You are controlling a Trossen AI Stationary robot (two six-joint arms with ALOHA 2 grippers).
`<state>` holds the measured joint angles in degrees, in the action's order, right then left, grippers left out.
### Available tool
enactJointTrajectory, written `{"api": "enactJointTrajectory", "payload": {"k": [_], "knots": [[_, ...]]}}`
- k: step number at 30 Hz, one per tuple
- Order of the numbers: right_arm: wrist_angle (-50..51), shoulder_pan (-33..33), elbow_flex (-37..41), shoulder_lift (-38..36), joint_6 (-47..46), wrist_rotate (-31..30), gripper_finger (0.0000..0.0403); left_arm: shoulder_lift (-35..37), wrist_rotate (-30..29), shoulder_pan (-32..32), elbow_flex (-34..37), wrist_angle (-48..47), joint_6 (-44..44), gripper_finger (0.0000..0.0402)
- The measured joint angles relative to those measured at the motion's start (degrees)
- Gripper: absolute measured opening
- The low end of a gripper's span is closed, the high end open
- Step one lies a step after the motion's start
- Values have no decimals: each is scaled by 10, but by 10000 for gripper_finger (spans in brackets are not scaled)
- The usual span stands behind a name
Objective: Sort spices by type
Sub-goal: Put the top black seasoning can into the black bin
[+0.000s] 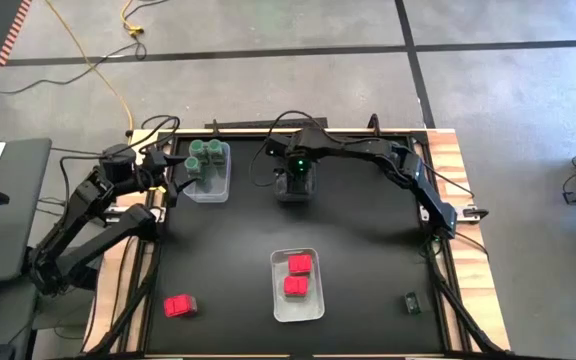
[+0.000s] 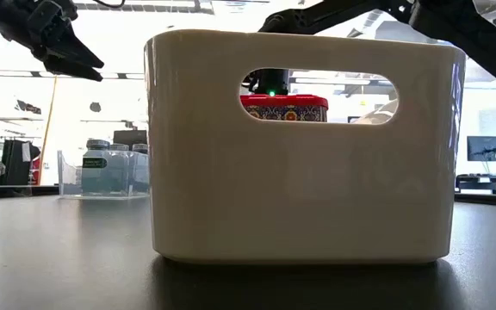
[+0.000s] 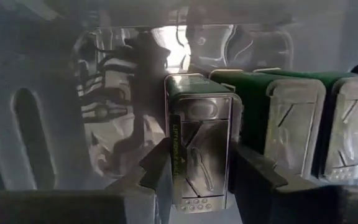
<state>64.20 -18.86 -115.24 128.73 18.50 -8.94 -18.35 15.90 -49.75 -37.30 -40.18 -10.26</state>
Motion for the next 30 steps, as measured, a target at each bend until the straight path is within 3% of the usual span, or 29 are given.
{"api": "enactJointTrajectory", "payload": {"k": [10,22,30], "knots": [[-2,0,0,0,14,-2,156,0,0,0,0,0,0,324],[-3,0,0,1,15,-2,195,0,0,0,0,0,0,324],[-4,-1,0,1,10,-1,198,0,0,0,0,0,0,324]]}}
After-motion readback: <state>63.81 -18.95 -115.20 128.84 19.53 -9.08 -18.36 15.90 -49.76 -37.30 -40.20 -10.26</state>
